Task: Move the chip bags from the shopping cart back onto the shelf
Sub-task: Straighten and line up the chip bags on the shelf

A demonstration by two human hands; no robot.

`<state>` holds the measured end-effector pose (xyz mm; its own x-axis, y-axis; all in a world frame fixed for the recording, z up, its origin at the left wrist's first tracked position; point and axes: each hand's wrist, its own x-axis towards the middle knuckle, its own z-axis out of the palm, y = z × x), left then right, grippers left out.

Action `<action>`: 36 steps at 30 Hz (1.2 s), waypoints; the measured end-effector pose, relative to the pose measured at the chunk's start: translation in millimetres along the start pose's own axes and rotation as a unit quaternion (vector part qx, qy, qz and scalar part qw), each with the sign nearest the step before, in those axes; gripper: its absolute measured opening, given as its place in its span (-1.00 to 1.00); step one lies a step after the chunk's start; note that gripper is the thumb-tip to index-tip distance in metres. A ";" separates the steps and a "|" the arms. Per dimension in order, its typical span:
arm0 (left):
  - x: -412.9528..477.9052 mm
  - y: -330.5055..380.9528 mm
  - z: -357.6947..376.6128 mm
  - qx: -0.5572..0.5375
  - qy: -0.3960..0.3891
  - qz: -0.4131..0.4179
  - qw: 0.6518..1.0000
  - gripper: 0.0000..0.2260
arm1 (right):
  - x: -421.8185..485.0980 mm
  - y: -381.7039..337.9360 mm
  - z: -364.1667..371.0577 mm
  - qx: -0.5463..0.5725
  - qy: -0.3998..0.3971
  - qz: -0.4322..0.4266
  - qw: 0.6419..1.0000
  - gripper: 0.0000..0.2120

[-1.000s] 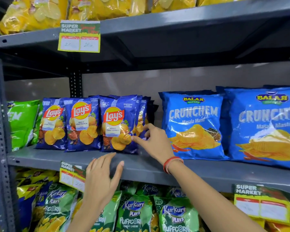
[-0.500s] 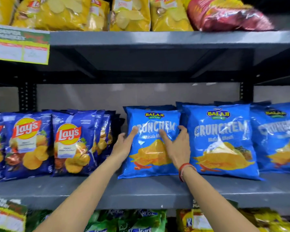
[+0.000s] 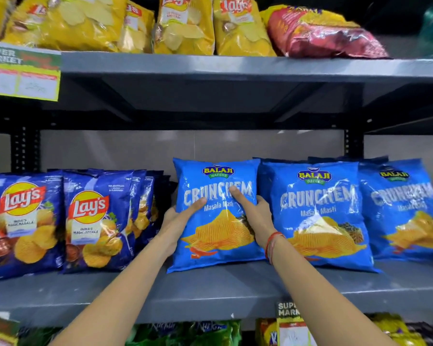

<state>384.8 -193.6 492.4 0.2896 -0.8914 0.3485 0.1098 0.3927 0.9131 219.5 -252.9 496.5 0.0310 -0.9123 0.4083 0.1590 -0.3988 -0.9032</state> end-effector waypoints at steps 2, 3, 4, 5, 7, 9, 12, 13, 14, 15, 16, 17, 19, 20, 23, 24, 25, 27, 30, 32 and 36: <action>1.0 -1.6 1.1 -0.009 -0.001 0.016 1.000 -0.78 | 0.0 3.8 -1.4 0.027 -0.004 -0.022 0.999 -0.60; 0.4 -1.9 2.1 -0.011 -0.003 0.022 1.000 -0.80 | -0.8 5.7 -2.6 0.039 -0.004 -0.028 0.999 -0.67; 0.9 -2.9 2.7 -0.011 -0.006 0.027 1.000 -0.80 | -1.8 7.1 -3.6 0.053 -0.003 -0.034 0.998 -0.71; 0.7 -3.8 3.5 -0.011 -0.008 0.029 0.999 -0.79 | -0.9 10.1 -4.8 0.059 0.001 -0.037 0.998 -0.75; 1.3 -6.3 3.6 -0.010 -0.008 0.027 1.000 -0.75 | 0.1 13.0 -6.2 0.058 0.002 -0.047 0.997 -0.84; 1.4 -9.2 2.8 -0.013 -0.003 0.026 1.000 -0.74 | 0.3 14.6 -4.9 0.054 0.000 -0.053 0.997 -0.82; -1.2 -13.4 2.2 -0.015 0.009 0.013 1.000 -0.68 | 2.4 19.7 -2.8 0.042 0.003 -0.057 0.997 -0.61; -2.1 -14.8 1.8 -0.017 0.011 0.009 1.000 -0.65 | 2.9 21.1 -3.0 0.039 0.003 -0.059 0.998 -0.59; -2.6 -16.3 1.1 -0.016 0.013 0.005 1.000 -0.64 | 3.5 22.3 -3.1 0.037 0.002 -0.060 0.998 -0.58; -2.5 -18.1 0.2 -0.014 0.017 0.003 1.000 -0.63 | 3.3 22.3 -3.5 0.034 0.001 -0.059 0.998 -0.57; -2.2 -19.8 -1.3 -0.012 0.021 0.004 1.000 -0.63 | 3.2 22.2 -3.7 0.031 0.001 -0.059 0.998 -0.56; -2.3 -20.9 -2.5 -0.011 0.024 0.006 1.000 -0.64 | 2.4 21.6 -3.3 0.026 0.003 -0.060 0.998 -0.56; -2.9 -22.3 -3.7 -0.008 0.027 0.010 1.000 -0.68 | 0.6 20.8 -2.1 0.019 0.014 -0.059 0.998 -0.52; -3.3 -22.9 -3.9 -0.003 0.032 0.015 0.999 -0.69 | -0.9 20.1 -1.1 0.008 0.024 -0.059 0.998 -0.48; -4.4 -23.4 -5.1 0.017 0.062 0.029 0.998 -0.57 | -7.2 17.4 2.1 -0.078 0.070 -0.084 0.991 -0.26; -4.4 -23.6 -6.5 0.028 0.070 0.041 0.996 -0.48 | -10.9 15.7 3.6 -0.109 0.085 -0.099 0.985 -0.21; -4.5 -23.9 -7.4 0.044 0.079 0.055 0.994 -0.38 | -16.2 12.6 5.2 -0.139 0.097 -0.118 0.978 -0.18; -5.2 -24.5 -7.8 0.100 0.121 0.100 0.983 -0.21 | -27.5 7.4 7.0 -0.207 0.110 -0.166 0.958 -0.20; -15.0 -18.6 1.9 0.200 0.230 0.233 0.924 -0.35 | -44.9 -3.1 3.3 -0.253 0.094 -0.247 0.931 -0.27; -23.1 -11.7 15.4 0.230 0.254 0.321 0.883 -0.48 | -54.6 -13.2 -6.7 -0.253 0.086 -0.281 0.922 -0.32; -34.8 -4.8 60.2 0.267 0.167 0.428 0.847 -0.63 | -59.7 -31.4 -51.6 -0.265 0.133 -0.321 0.899 -0.45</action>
<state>317.0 -178.1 488.6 0.3077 -0.1826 0.9338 -0.6970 0.6248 0.3518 161.8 -190.6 493.6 -0.1486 -0.4392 0.8860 -0.4346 -0.7758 -0.4574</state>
